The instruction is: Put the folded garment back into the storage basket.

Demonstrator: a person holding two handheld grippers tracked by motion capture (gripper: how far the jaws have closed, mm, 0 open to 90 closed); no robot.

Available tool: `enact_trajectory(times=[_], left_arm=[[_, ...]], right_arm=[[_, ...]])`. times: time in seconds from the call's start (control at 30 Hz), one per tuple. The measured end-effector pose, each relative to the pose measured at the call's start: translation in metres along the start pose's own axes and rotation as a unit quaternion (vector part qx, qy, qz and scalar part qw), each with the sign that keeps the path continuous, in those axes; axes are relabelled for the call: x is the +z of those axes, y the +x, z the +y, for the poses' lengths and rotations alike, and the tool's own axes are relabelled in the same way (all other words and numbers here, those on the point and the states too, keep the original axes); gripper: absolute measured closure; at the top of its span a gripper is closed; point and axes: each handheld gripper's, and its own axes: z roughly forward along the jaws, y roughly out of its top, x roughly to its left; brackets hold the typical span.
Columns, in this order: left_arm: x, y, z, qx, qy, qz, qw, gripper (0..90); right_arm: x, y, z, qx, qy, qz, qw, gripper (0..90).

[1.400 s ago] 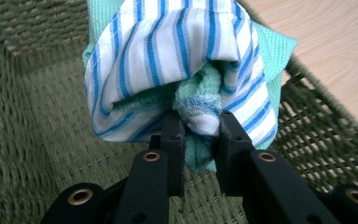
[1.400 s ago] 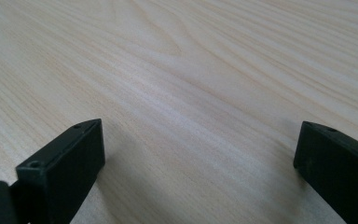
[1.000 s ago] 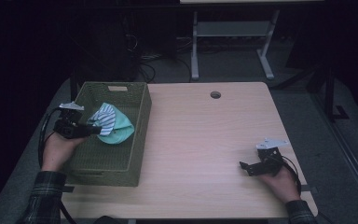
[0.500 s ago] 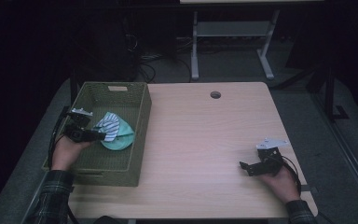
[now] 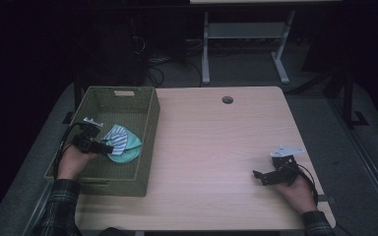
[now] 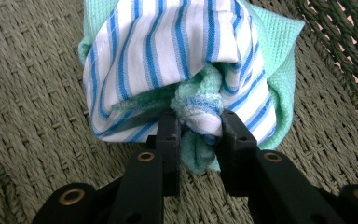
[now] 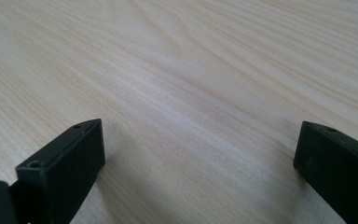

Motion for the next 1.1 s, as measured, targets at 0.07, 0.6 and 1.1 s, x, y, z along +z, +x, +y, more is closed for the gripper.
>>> enact_trajectory(times=[0.07,0.6,1.1], left_arm=[[0.000,0.001,0.000,0.005,0.005,0.003,1.0000,67.7],[-0.003,0.001,0.001,0.006,-0.027,0.007,0.9996,26.0],[-0.031,-0.020,0.012,0.026,-0.080,0.016,0.9963,13.8]], right_arm=[[0.000,0.000,0.000,0.000,0.000,0.000,1.0000,1.4],[0.000,0.000,0.000,0.000,0.000,0.000,1.0000,1.4],[0.000,0.000,0.000,0.002,-0.001,0.000,1.0000,1.4]])
